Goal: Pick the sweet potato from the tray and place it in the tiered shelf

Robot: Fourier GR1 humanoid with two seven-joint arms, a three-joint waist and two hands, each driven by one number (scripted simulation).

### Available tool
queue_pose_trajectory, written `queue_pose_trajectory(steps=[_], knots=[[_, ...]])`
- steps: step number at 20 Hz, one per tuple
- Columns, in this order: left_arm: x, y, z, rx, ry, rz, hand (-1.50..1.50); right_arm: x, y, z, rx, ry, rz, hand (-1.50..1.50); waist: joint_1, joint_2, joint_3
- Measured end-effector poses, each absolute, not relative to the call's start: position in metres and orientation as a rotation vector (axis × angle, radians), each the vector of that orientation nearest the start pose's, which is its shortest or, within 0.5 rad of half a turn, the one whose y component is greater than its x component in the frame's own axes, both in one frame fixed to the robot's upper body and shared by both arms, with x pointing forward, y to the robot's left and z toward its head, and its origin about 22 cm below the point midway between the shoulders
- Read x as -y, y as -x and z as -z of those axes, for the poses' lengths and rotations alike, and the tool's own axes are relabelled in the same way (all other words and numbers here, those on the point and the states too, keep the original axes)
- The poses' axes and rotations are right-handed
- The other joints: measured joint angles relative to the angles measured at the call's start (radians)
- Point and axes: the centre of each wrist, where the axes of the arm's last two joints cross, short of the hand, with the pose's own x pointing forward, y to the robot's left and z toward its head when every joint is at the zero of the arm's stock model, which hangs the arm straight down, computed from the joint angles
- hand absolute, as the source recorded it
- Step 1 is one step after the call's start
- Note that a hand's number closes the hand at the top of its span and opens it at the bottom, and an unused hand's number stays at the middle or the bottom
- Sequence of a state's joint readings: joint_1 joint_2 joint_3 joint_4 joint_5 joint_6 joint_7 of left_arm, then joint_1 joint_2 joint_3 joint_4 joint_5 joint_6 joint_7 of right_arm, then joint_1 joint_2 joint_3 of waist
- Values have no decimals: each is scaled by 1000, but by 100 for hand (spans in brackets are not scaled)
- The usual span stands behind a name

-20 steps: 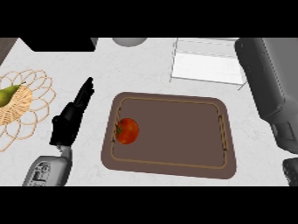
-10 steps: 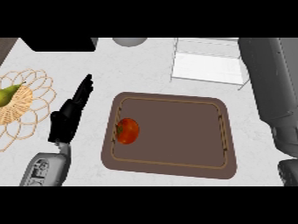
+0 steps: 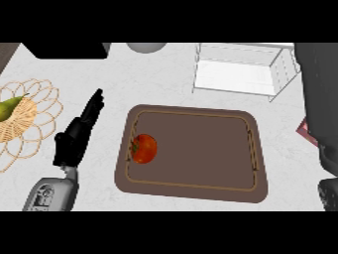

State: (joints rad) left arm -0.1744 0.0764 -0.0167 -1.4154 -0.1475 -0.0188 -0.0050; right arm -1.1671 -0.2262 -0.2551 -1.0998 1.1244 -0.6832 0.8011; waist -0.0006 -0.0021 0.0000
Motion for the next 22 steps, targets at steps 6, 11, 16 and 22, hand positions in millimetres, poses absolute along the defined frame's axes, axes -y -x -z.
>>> queue_pose_trajectory(steps=[6, 11, 16, 22], knots=[[-233, -279, -5, 1564, -118, 240, 0, 220, -390, -333, 1692, 1244, 696, -150, -16, -7, 0], [-233, -278, -10, 1559, -131, 231, 0, 254, -353, -341, 1577, 1219, 762, -150, -36, -15, 0], [-240, -274, -9, 1547, -154, 208, 0, 290, -306, -331, 1498, 1212, 725, -150, -59, -21, 0], [-239, -269, -9, 1546, -156, 206, 0, 328, -236, -317, 1457, 1230, 639, -150, -65, -19, 1]])
